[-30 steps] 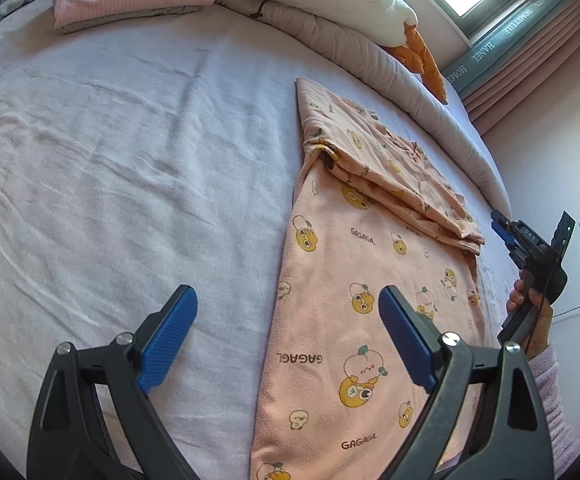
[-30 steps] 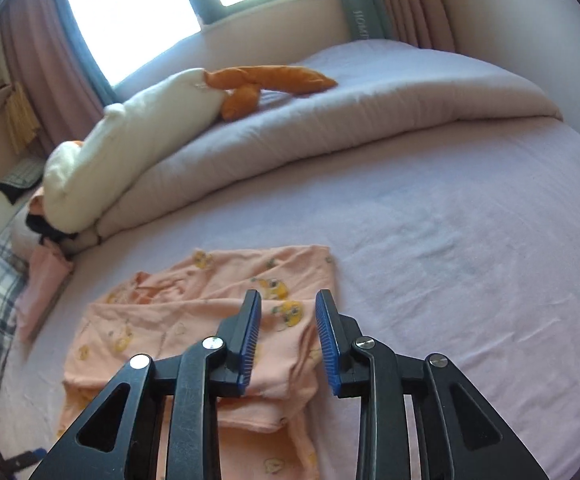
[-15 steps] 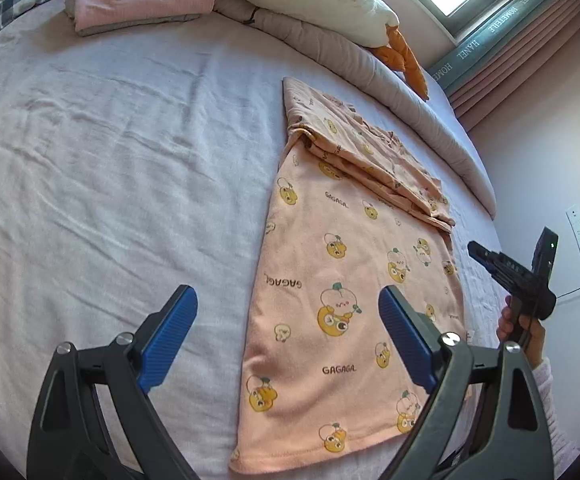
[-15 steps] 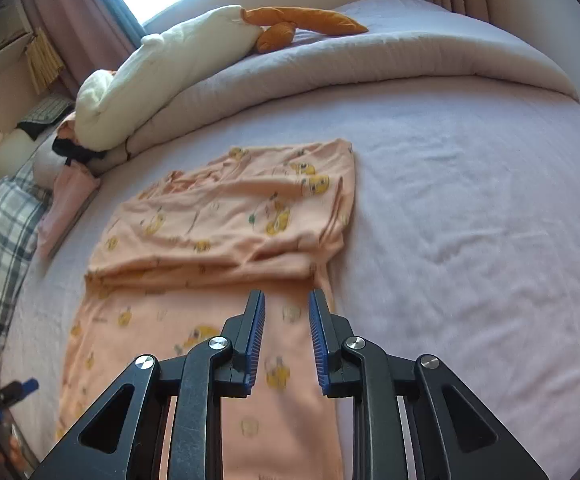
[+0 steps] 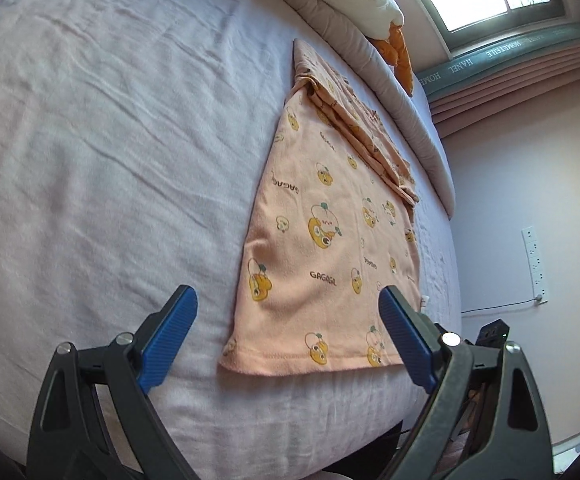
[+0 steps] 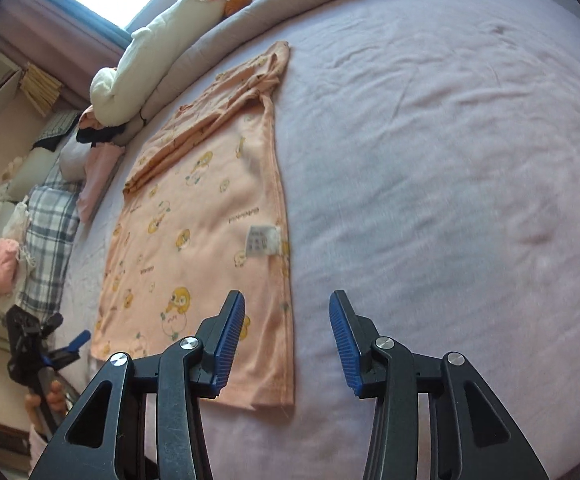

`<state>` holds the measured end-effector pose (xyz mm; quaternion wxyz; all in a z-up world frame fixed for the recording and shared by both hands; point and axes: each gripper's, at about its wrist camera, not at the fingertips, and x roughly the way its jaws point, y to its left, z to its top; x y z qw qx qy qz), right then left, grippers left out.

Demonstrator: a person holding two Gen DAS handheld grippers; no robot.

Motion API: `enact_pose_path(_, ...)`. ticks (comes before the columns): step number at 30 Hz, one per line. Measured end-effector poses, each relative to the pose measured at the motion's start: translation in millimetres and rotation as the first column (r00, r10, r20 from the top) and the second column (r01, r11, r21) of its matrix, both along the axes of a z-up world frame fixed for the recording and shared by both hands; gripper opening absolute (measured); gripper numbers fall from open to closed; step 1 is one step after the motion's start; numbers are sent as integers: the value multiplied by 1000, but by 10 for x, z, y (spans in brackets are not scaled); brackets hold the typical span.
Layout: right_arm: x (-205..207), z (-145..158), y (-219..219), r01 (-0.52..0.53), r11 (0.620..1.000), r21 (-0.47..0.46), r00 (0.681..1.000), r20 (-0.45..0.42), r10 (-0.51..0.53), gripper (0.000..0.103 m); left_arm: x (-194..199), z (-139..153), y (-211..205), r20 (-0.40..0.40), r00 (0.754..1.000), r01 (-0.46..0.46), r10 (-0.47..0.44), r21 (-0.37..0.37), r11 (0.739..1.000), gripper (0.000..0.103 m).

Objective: Fold small clothes
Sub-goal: 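Move both tools to the hem of the folded shirt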

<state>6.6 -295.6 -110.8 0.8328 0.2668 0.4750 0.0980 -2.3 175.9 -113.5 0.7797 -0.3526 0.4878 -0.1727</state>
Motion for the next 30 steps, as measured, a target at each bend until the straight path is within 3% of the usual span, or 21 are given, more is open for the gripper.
enact_pose_path(3,-117,-62,-18,3,997,83,1000,-17,-2,44,-79,-77,-13,-20,1000,13,-14,-58,998,92)
enact_pose_path(7,-217,-124,-2,1,989,149,999,-33,4,44,-125,-138,-55,-29,999,26,-28,-60,998,92)
enact_pose_path(23,29,-197,364,-64,982,175,997,-26,70,44,216,-141,-353,-22,993,114,-114,7,993,92)
enact_pose_path(30,139,-218,411,-65,976,208,998,-8,68,44,420,-159,-510,-15,991,131,-131,-19,991,96)
